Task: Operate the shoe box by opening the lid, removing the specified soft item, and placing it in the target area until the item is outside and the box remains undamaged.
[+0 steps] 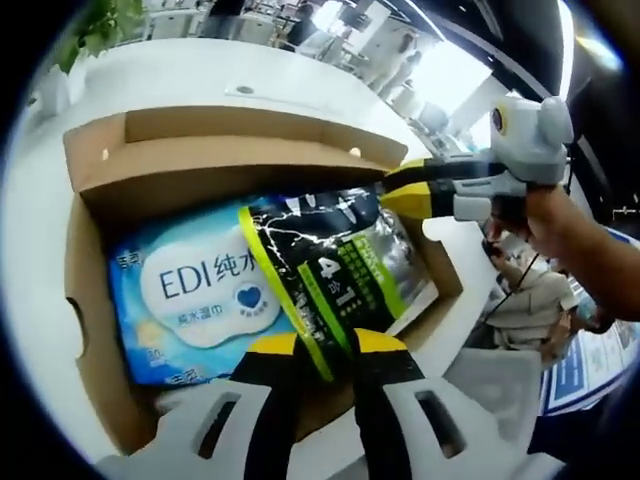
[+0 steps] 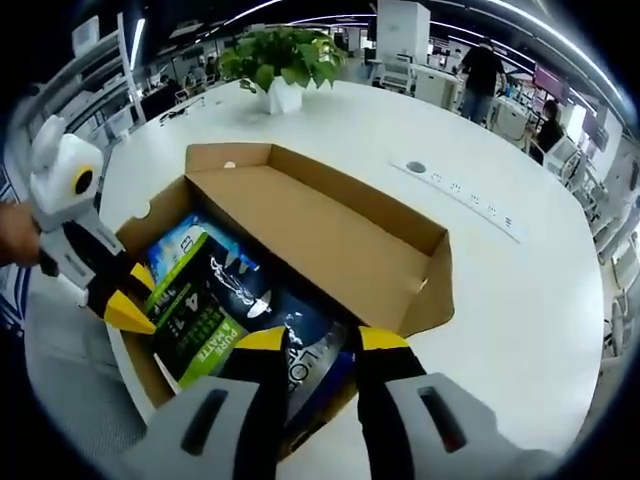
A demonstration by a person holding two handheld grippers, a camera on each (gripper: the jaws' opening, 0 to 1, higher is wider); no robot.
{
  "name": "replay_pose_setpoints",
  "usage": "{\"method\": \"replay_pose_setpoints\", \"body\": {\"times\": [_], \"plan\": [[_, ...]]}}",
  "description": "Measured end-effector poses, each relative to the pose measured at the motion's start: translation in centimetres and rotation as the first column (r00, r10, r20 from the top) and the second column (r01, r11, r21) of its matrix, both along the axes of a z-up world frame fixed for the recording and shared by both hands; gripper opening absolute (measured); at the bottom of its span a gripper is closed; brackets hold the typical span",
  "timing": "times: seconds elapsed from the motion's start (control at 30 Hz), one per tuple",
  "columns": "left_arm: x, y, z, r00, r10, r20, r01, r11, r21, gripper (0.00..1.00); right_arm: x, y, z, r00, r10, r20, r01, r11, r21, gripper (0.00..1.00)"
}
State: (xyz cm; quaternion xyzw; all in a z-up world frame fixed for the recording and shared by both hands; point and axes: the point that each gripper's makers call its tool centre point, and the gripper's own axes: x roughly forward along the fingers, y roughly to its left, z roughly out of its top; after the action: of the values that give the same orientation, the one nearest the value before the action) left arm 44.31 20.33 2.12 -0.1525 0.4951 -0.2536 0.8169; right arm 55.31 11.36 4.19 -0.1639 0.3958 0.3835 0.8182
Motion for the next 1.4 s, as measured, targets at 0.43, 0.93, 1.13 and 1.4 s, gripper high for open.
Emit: {"method": "replay_pose_setpoints", "body": {"times": [0.43,0.93,1.13,1.4], "plan": [[0.3,0.1,0.2,1.000,-0.006,0.004,0.006,1.000,0.008,0.00,0.0,0.1,-0.1,1.000,-0.002,-0.012,0.003,1.000,0.013,0.23],[0.2,2.1,0.2,1.000,0.007,0.009,-0.008,0.999,0.047,0.00,-1.4,0.7,-0.9,0.993,-0.016,-0.120,0.021,0.999,0.046,0.17],[0.2,2.6,0.1,1.000,0.008,0.008,-0.009,0.999,0.054,0.00,-0.7,0.6,-0.8,0.991,-0.072,-0.112,0.079,0.995,0.061,0.17],[0.0,2.7,0.0,1.000,0.006,0.005,-0.006,0.999,0.053,0.00,-1.6,1.3,-1.6,0.983,-0.054,-0.177,0.068,0.995,0.076,0.15]]}}
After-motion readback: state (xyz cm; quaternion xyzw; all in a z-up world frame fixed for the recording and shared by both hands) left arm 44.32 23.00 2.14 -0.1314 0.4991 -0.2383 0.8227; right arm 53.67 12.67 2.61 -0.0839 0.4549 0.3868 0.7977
